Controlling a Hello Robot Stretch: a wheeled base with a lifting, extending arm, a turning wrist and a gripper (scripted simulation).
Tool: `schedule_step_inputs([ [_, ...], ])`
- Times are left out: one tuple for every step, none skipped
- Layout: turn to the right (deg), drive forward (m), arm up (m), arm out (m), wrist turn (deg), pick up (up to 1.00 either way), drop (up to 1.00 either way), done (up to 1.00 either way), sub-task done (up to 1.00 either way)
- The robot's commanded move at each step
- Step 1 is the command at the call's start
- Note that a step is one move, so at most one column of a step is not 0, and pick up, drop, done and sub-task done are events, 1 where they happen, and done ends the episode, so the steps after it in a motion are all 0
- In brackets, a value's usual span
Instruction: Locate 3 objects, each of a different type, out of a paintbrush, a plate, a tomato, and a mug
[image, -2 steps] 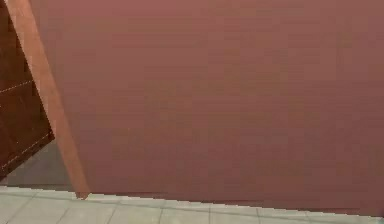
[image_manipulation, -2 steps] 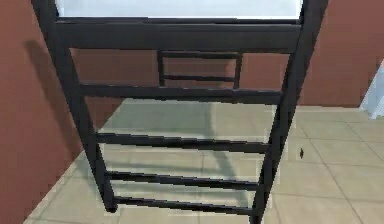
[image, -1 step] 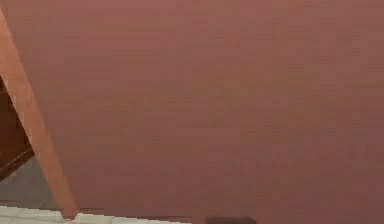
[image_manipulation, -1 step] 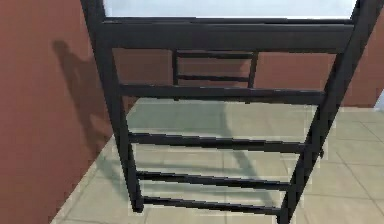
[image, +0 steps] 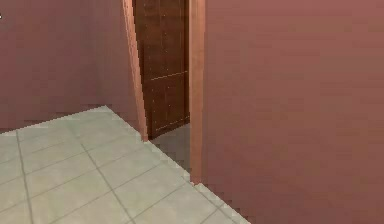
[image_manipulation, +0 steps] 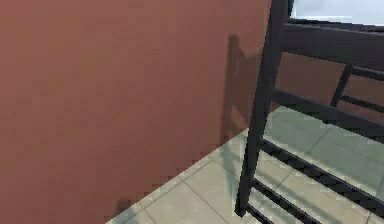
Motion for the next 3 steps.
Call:
schedule_step_inputs([
  [0.0,0.25,0.00,0.00,0.0,0.00,0.00,0.00,0.00],
  [-21.0,0.00,0.00,0.00,0.0,0.00,0.00,0.00,0.00],
  [-3.0,0.00,0.00,0.00,0.0,0.00,0.00,0.00,0.00],
])
